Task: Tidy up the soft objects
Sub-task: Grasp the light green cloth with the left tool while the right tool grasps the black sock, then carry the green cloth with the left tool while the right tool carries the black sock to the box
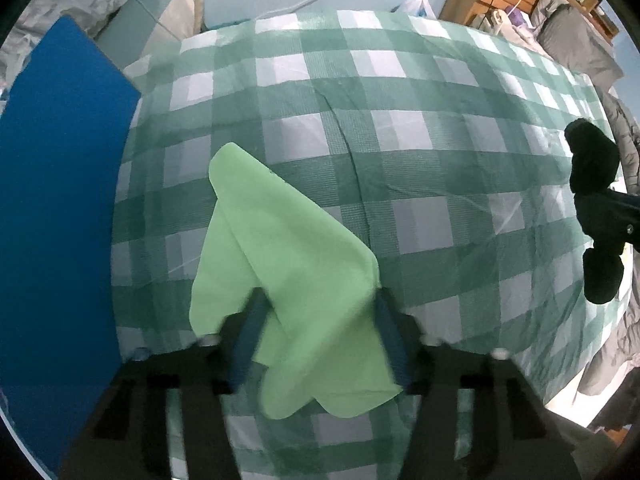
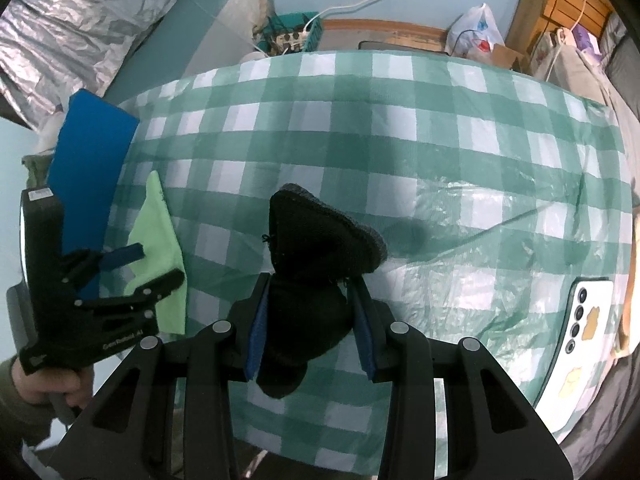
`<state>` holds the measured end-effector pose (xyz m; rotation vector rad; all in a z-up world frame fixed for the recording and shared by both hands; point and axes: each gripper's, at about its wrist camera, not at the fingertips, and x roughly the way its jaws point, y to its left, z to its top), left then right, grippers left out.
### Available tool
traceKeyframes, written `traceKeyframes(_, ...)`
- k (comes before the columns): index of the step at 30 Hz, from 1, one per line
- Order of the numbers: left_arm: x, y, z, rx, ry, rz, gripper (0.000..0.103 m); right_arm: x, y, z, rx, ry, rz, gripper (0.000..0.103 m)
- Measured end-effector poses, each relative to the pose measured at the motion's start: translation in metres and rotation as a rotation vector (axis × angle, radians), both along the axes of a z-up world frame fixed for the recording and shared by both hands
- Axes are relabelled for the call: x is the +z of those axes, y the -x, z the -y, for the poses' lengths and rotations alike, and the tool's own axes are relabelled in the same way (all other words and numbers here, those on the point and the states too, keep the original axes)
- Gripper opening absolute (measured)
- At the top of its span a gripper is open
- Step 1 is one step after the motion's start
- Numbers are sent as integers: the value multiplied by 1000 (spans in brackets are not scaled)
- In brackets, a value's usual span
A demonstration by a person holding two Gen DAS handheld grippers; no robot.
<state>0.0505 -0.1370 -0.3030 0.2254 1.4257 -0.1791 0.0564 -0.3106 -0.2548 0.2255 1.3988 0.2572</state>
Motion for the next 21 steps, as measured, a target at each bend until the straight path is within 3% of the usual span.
traceKeyframes(1, 1, 1, -2, 0, 2, 2, 29, 0, 1, -1, -1, 0, 0, 37)
traceKeyframes(4, 3, 5, -6, 6, 12, -7, 11, 1, 4, -3, -1, -3, 0, 37)
traceKeyframes(21, 52, 30, -33, 31, 82, 46, 7, 28, 13, -23, 41, -13, 47, 37)
